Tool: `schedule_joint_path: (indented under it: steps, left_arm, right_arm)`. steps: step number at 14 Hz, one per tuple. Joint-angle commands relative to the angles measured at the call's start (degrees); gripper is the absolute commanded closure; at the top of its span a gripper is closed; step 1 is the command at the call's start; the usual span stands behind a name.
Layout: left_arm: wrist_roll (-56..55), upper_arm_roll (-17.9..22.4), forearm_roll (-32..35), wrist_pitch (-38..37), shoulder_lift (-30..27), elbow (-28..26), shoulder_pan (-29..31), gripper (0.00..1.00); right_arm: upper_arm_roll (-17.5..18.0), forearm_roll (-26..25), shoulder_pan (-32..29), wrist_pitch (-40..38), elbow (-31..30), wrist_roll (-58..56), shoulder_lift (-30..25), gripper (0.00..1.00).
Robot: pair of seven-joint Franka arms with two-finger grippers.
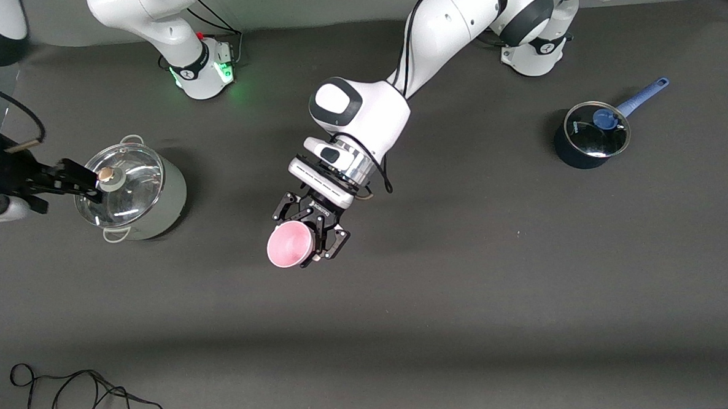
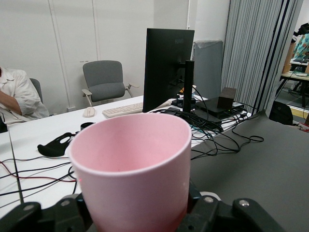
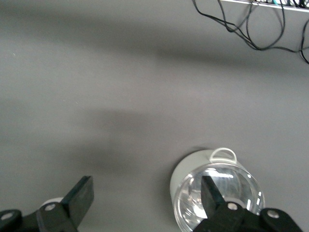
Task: Transfer pink cup from left to right arm
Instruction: 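Reach the right gripper across to the pink cup's side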
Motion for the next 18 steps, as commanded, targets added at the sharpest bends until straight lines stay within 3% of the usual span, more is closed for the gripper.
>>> schedule_joint_path:
  steps: [1, 3, 7, 16, 18]
  left_arm:
    - [-1.38, 1.25, -0.23, 0.48, -0.44, 0.46, -1.01, 1.00]
    - [-1.38, 1.25, -0.23, 0.57, -0.44, 0.46, -1.01, 1.00]
    - [-1.38, 1.25, -0.23, 0.48, -0.44, 0.46, -1.01, 1.00]
    - [-1.47, 1.25, -0.23, 0.57, -0.44, 0.46, -1.10, 1.00]
    - [-1.47, 1.25, -0.23, 0.57, -0.44, 0.46, -1.01, 1.00]
  right_arm:
    - [-0.53, 1.20, 3.43, -0.57, 6.21, 1.97, 4.39, 0.02]
    - [-0.53, 2.42, 5.98, -0.48, 7.71, 5.54, 6.85, 0.02]
    - [0.08, 4.54, 7.66, -0.57, 18.16, 31.95, 14.94, 0.02]
    - [1.84, 4.46, 12.40, -2.41, 24.67, 71.20, 18.99, 0.03]
    - [3.67, 4.46, 13.20, -2.42, 24.85, 77.96, 19.87, 0.03]
